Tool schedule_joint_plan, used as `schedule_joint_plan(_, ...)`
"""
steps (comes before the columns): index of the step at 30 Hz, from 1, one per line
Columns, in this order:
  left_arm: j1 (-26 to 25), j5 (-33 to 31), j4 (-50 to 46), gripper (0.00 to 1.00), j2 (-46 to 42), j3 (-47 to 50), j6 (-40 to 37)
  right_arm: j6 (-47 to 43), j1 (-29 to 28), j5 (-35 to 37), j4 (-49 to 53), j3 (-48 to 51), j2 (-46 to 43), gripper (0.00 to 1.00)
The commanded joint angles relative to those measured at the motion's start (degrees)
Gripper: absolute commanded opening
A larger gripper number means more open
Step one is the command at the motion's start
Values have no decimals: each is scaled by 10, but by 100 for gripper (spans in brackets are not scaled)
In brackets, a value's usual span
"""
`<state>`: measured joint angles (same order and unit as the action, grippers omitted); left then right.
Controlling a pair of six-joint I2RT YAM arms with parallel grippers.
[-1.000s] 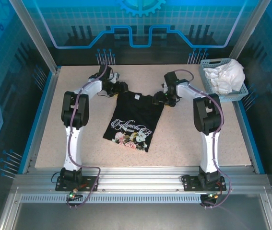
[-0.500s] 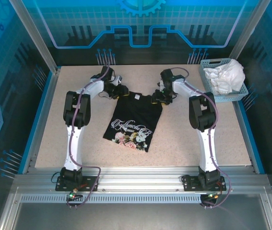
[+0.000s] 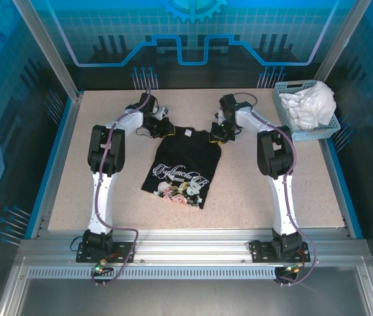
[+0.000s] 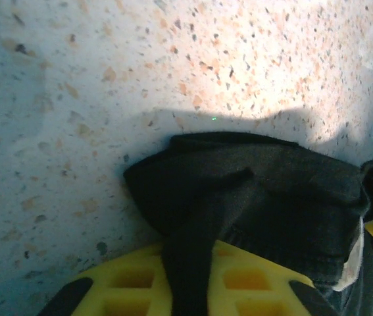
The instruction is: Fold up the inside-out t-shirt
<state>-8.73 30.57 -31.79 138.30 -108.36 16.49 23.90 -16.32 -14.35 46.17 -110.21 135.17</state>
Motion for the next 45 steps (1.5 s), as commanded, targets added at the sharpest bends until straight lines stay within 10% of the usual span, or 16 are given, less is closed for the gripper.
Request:
schedule_joint_plan(1, 1, 35, 8, 7, -11, 34, 17, -6, -1, -34, -25, 3, 13, 10)
schedule_joint_plan(26, 50, 75, 430, 0, -400, 294, 246, -99, 34, -63, -245, 156, -376, 0)
schedule_joint_plan(45, -44, -86, 359, 0, -727, 424, 115, -181, -35, 18, -222, 261, -679, 0)
